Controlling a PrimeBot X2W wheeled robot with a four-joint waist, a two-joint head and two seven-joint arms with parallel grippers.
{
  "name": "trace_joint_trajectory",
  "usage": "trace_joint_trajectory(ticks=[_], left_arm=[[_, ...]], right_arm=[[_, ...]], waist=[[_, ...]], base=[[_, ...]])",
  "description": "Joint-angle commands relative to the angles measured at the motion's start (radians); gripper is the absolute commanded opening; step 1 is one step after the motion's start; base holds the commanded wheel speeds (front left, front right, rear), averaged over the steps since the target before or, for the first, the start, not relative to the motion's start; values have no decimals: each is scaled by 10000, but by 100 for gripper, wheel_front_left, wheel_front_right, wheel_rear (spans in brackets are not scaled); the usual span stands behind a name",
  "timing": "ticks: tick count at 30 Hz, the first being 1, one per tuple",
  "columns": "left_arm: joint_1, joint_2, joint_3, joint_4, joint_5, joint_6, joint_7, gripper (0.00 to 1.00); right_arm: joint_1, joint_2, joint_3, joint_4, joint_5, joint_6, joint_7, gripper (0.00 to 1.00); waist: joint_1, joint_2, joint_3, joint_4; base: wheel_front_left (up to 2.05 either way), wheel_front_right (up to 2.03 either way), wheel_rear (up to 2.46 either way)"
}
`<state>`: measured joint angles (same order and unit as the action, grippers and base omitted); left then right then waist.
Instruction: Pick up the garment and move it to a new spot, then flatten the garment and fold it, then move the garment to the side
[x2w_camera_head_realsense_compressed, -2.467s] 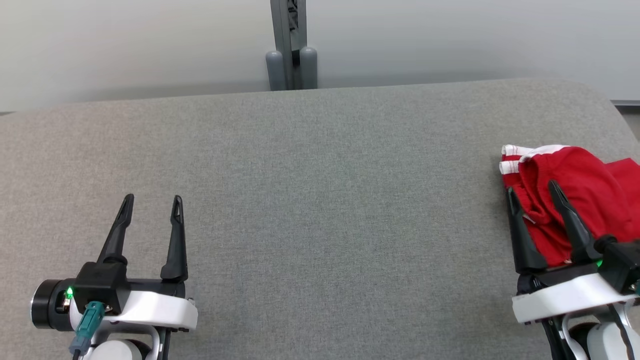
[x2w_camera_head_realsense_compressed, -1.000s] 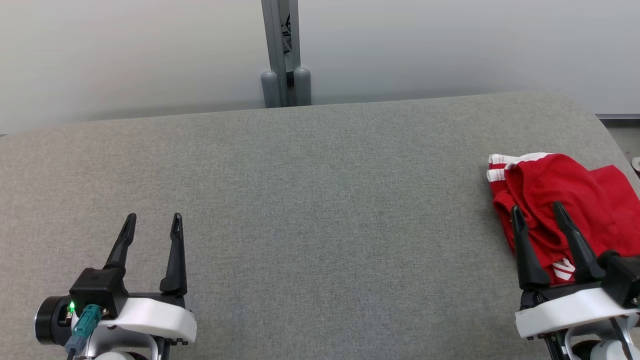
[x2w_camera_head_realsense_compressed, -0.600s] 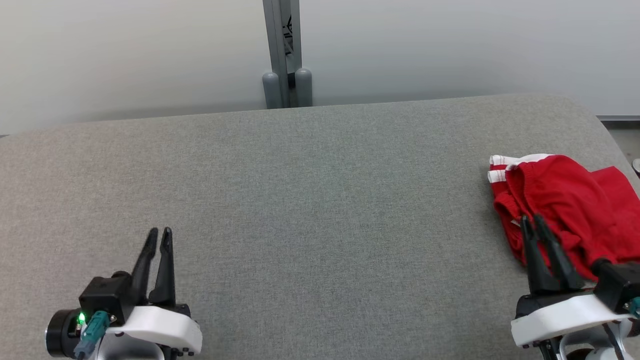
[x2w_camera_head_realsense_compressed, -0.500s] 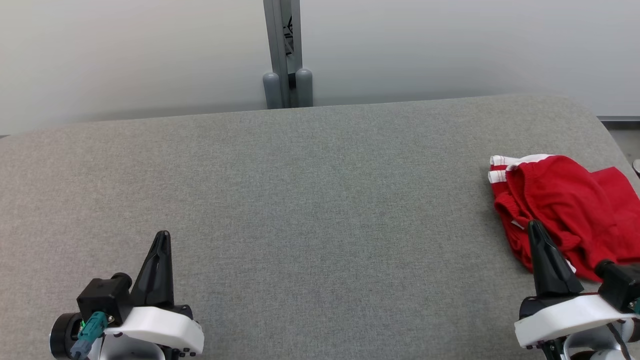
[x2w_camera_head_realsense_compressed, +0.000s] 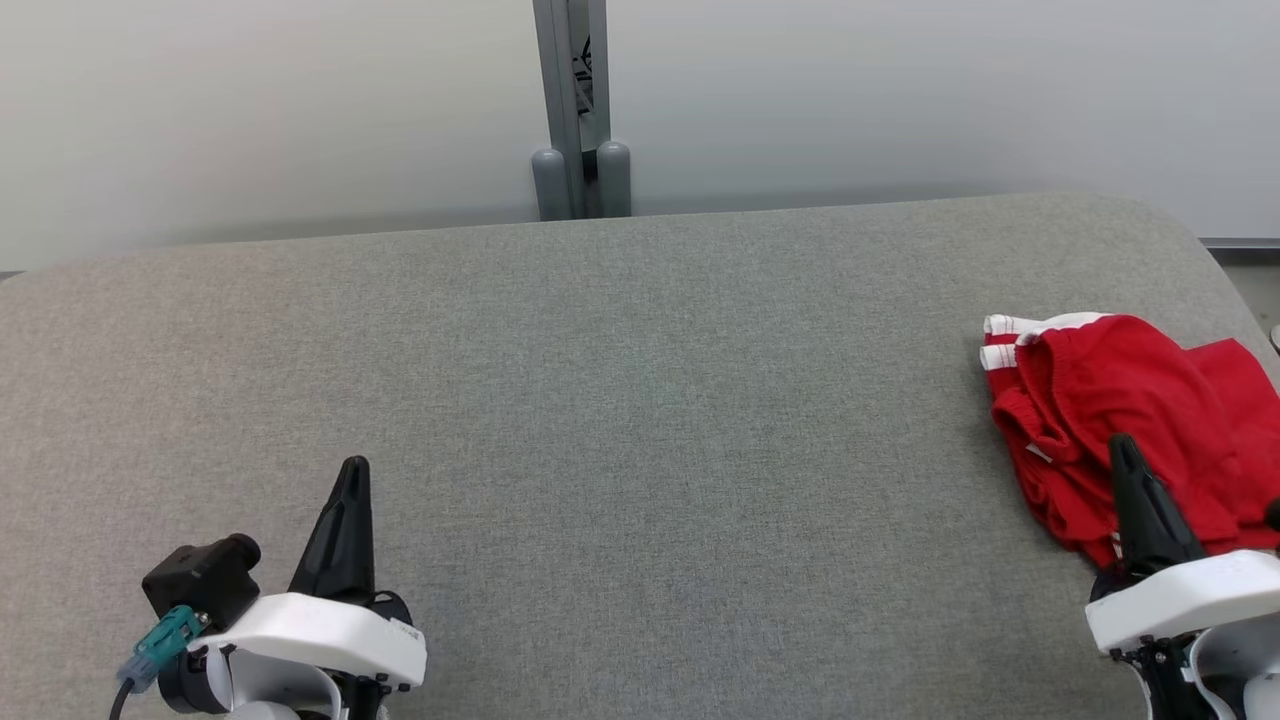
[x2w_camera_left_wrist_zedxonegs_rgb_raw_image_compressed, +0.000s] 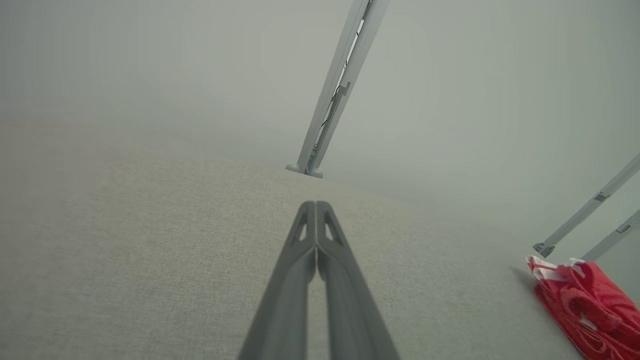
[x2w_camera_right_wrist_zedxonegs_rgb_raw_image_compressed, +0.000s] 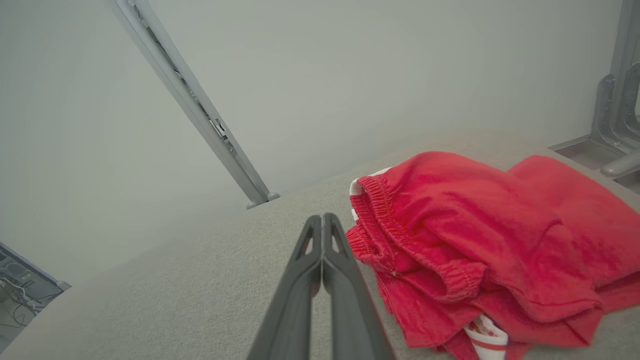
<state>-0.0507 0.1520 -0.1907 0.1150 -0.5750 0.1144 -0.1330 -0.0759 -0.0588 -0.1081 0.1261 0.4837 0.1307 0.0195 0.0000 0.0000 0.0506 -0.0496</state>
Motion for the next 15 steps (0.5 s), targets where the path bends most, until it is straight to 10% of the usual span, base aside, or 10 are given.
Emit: trace_joint_trajectory(ticks=[1, 15], left_arm=[[-438, 47, -23, 55, -547, -131, -104, 0], [-952, -168, -222, 694, -2713, -602, -346, 0]], right_arm=[[-370, -140, -220, 61, 499, 0, 177, 0], [-895, -304, -933, 843, 2495, 1, 1011, 0]], waist=[[0, 0, -8, 10], [0, 0, -60, 75]], base=[[0, 0, 0], [0, 0, 0]])
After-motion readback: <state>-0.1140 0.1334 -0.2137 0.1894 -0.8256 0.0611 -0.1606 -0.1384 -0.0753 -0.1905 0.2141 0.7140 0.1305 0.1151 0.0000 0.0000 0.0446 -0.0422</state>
